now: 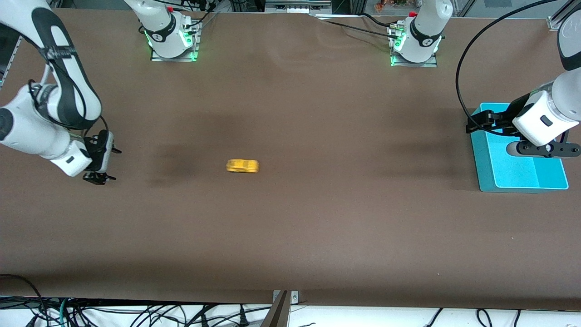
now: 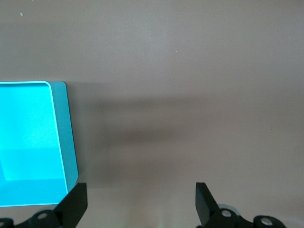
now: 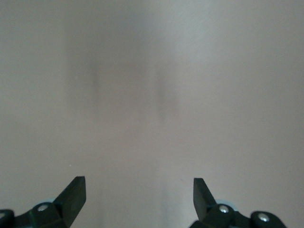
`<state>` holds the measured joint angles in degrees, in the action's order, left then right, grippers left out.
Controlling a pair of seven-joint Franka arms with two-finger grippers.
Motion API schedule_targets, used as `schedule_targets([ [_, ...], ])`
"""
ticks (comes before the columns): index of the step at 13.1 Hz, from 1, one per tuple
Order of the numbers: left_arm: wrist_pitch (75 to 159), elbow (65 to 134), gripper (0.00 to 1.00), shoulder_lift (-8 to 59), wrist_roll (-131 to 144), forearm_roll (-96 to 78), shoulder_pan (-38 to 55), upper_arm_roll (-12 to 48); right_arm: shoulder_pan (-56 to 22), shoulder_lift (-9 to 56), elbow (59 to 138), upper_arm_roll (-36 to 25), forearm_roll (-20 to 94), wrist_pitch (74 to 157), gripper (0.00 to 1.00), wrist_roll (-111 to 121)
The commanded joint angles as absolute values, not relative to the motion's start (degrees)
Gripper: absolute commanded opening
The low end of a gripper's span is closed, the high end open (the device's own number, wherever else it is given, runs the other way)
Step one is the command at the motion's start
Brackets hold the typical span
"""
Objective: Wind and store yellow beetle car
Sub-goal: 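Open the right gripper to release the car toward the cyan tray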
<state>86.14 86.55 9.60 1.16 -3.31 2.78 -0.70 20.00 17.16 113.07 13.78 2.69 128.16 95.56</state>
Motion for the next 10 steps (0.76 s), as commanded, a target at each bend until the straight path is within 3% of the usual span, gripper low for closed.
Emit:
schedule_targets([
  [1,85.69,86.04,1.00,9.67,0.79,-2.72,2.81,-0.53,17.68,8.12,112.50,13.89,3.25,122.62,1.00,87.40],
  [3,85.69,86.13,1.00,9.75,0.70,-2.81,2.81,-0.53,15.92,3.97,111.19,13.89,2.82,118.76,1.00,78.97],
  [10,83.76,86.13,1.00,11.25,-0.52,-4.12,3.25,-0.35,14.15,3.52,107.06,13.80,2.64,114.53,1.00,59.72],
])
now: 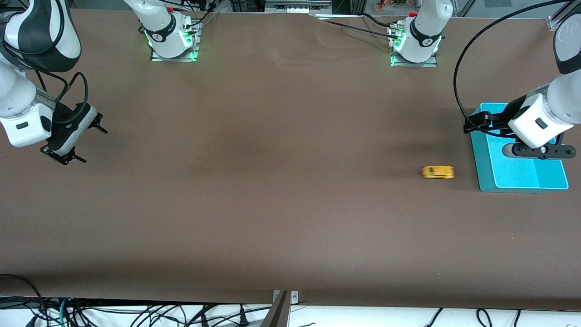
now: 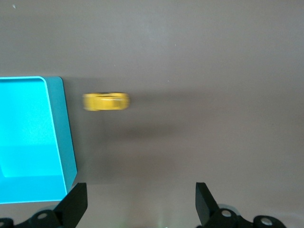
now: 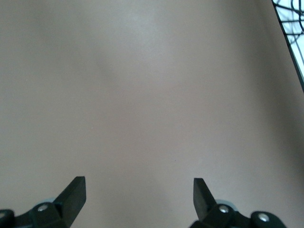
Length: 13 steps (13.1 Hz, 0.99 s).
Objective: Wind and store yellow beetle car
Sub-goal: 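Open the right gripper to release the car toward the cyan tray, then lower the left gripper over the car beside the tray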
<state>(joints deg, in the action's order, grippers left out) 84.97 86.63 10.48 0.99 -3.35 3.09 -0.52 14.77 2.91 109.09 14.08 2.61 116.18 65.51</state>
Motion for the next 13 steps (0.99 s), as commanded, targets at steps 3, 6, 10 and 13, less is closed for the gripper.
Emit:
schedule_targets([
  [3,83.76,86.13,1.00,12.65,-11.46,-4.13,3.25,-0.35,12.84,1.94,104.60,13.71,2.81,109.36,1.00,40.67],
  [6,84.11,87.18,1.00,13.53,-22.83,-4.22,2.73,-0.44,11.52,1.50,101.08,13.54,2.20,104.25,1.00,24.91],
  [10,87.79,91.65,1.00,13.80,-36.52,-3.34,3.07,-0.44,10.99,0.09,97.83,13.36,2.37,97.40,1.00,11.64],
  [13,95.07,98.94,1.00,13.01,-49.35,-2.55,2.47,-0.44,10.37,-0.87,95.54,13.27,2.37,92.65,1.00,7.65],
])
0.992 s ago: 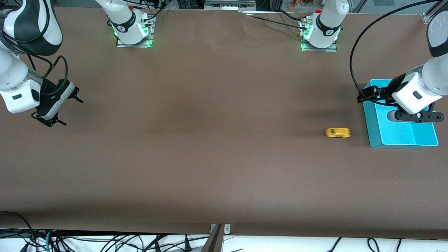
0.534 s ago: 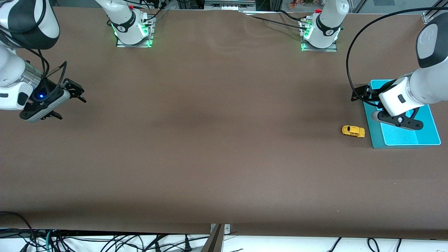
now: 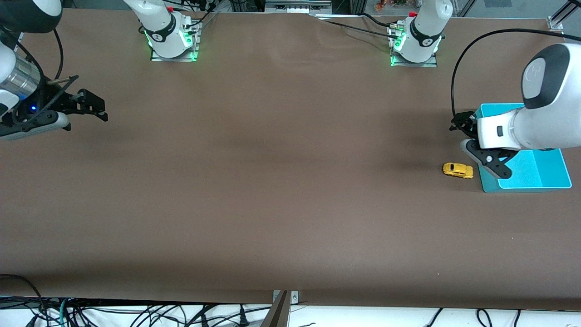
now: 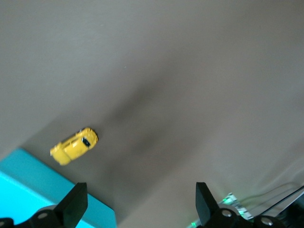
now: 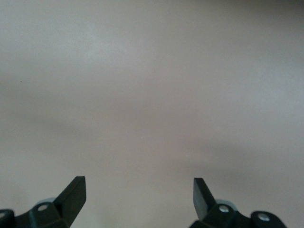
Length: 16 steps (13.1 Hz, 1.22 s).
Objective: Wind and store yellow beetle car
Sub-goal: 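Lower the left gripper over the car beside the tray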
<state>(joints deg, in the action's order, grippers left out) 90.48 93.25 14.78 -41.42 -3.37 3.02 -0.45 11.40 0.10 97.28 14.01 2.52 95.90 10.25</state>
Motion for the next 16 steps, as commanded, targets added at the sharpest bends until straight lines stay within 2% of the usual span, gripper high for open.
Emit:
schedule_targets([
  [1,98.58,101.75,1.00,12.75,-54.27,-1.68,2.20,-0.44,10.20,-0.97,95.10,12.92,2.29,92.03,1.00,7.65],
  [5,112.64,110.72,1.00,12.57,-68.96,5.43,1.67,-0.53,10.20,-0.70,94.66,12.48,2.20,91.85,1.00,7.65],
  [10,134.61,120.92,1.00,14.15,-87.42,6.59,-2.10,-0.53,10.20,-0.44,94.75,12.48,2.20,91.93,1.00,7.47],
  [14,140.88,122.17,1.00,16.43,-96.57,6.59,-3.34,-0.53,10.46,-0.35,94.75,12.13,2.28,92.02,1.00,7.73],
  [16,143.08,122.17,1.00,17.83,-100.61,6.59,-4.56,-0.53,8.02,-0.35,94.66,9.33,2.20,91.93,1.00,7.64],
])
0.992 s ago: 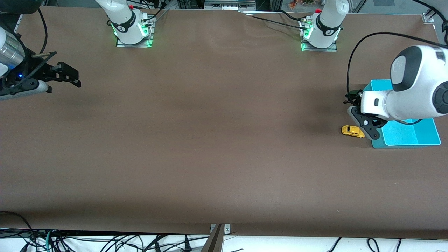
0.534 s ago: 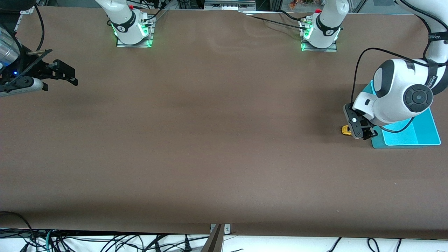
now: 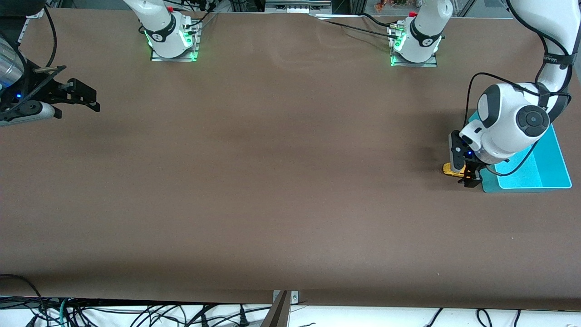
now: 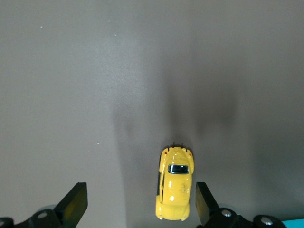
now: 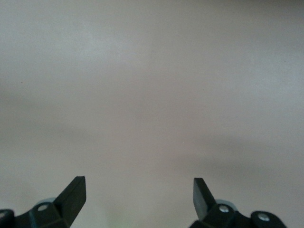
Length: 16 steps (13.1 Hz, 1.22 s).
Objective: Wind and store yellow beetle car
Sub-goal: 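Lower the left gripper over the car beside the tray, then close the left gripper around the yellow car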
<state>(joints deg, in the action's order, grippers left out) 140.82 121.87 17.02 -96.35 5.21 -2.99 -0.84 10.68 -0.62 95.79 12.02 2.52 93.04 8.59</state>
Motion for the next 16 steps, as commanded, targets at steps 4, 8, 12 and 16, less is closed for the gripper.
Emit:
schedule_targets([
  [4,145.37,122.26,1.00,19.95,-103.01,6.50,-6.50,-0.53,3.51,0.09,94.66,3.87,2.02,92.46,1.00,7.56],
  [8,148.35,124.62,1.00,20.21,-103.01,6.42,-7.56,-0.79,3.43,0.18,94.66,3.96,2.02,92.46,1.00,7.65],
  [12,152.31,128.05,1.00,20.30,-103.01,6.07,-8.17,-1.05,3.69,0.26,94.75,3.69,1.49,92.29,1.00,8.00],
  [16,155.81,130.77,1.00,20.39,-103.01,5.89,-8.88,-1.05,3.43,0.79,94.66,3.87,1.58,92.46,1.00,7.82],
])
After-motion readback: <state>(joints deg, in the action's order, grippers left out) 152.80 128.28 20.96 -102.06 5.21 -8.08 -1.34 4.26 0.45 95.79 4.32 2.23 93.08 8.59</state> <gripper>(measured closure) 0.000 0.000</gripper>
